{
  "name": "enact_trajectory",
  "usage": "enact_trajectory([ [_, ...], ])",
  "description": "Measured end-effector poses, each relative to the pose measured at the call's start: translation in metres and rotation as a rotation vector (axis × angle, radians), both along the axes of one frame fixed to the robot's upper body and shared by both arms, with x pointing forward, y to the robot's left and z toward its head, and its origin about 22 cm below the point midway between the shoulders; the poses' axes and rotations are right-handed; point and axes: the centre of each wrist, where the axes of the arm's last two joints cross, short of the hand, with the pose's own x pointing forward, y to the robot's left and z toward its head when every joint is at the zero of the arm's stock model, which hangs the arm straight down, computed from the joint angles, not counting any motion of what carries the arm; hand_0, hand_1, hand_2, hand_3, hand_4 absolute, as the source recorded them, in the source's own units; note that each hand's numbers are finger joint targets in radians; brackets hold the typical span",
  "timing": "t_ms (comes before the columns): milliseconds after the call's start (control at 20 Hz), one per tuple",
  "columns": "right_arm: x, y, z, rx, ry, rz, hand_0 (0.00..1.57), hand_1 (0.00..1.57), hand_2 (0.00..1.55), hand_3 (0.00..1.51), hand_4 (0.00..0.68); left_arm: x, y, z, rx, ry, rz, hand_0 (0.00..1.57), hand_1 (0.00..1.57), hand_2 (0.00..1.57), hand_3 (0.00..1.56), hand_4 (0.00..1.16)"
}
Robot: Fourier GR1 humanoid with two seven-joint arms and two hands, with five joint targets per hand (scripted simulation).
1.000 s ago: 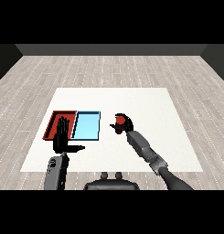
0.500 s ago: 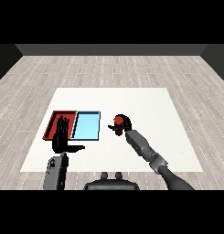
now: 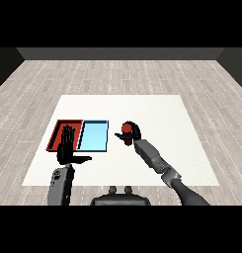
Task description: Pick the red can and put it in the red box
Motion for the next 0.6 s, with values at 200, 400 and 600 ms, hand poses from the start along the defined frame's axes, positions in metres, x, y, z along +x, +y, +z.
enact_trajectory([
  [200,0.002,-0.002,0.009,0.015,-0.064,-0.011,1.54,1.54,1.46,1.38,0.582,-0.003,-0.003,-0.006,0.004,-0.002,-0.012,0.0,0.0,0.0,0.0,0.0],
  [400,0.001,-0.005,0.024,0.025,-0.126,-0.017,1.52,1.52,1.46,1.38,0.608,-0.001,-0.001,-0.01,0.016,0.008,-0.016,0.0,0.0,0.0,0.0,0.0],
  [600,-0.003,-0.009,0.041,0.046,-0.198,-0.016,1.54,1.54,1.47,1.4,0.623,0.0,-0.014,-0.003,0.035,-0.002,-0.032,0.0,0.0,0.0,0.0,0.0],
])
